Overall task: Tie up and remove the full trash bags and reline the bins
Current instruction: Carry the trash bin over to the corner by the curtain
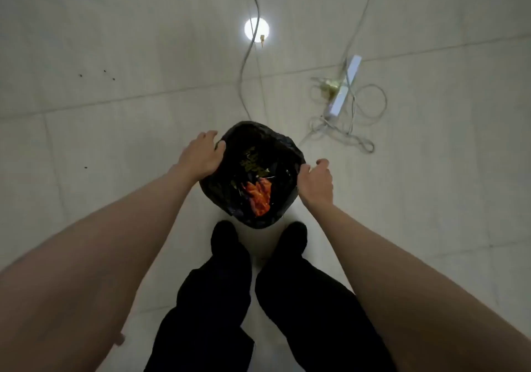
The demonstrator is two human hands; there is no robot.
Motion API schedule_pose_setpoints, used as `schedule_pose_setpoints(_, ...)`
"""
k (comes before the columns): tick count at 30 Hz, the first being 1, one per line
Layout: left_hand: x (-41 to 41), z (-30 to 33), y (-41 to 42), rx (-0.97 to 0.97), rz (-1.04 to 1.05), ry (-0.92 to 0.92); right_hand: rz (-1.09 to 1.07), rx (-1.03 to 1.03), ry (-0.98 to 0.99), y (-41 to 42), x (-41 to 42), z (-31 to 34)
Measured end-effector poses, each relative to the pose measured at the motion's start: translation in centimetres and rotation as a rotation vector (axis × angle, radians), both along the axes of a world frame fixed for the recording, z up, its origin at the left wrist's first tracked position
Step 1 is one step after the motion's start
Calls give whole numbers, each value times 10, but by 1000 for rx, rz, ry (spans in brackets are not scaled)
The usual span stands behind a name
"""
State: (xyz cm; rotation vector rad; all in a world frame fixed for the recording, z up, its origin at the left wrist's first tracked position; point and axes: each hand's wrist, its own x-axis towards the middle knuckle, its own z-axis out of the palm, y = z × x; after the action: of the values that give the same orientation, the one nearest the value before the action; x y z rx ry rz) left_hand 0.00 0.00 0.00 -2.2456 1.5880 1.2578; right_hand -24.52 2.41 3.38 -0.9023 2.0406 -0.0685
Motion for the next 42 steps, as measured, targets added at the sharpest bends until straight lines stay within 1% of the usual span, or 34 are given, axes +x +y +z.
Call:
schedule_pose_setpoints(3,-9,-30,-1,-25,87,36,-165,77,-12,10,2,-36)
schedule_pose_setpoints(5,-18,-41,0,-64,89,42,-219,58,-70,16,7,-53)
schedule_pose_setpoints(7,-22,-51,-1,-125,99,53,-223,-53,-71,13,6,-63)
schedule_pose_setpoints(10,-22,-64,-1,-156,157,90,-250,-247,-58,9,-3,-79)
schedule_pose_setpoints(14,-27,-80,18,-212,305,219,-325,-380,-146,19,-18,-101)
schedule_pose_setpoints(17,-35,-88,39,-246,397,300,-385,-407,-127,40,-16,-111)
schedule_pose_setpoints(20,-45,-84,56,-251,485,316,-460,-383,-82,58,-6,-113)
schedule_pose_setpoints(22,-51,-78,63,-254,532,313,-444,-364,-67,66,0,-109)
schedule_pose_setpoints(25,-54,-59,65,-262,532,321,-384,-384,-46,68,1,-92)
schedule_pose_setpoints(29,-45,-6,48,-284,505,359,-278,-420,-22,54,-3,-40)
schedule_pose_setpoints(32,-33,62,29,-336,472,390,-221,-453,-52,35,0,27)
schedule_pose_setpoints(38,-9,245,-5,-488,486,431,-179,-644,-209,-11,30,212)
schedule_pose_setpoints(42,10,374,-24,-607,543,412,-169,-759,-241,-43,57,343)
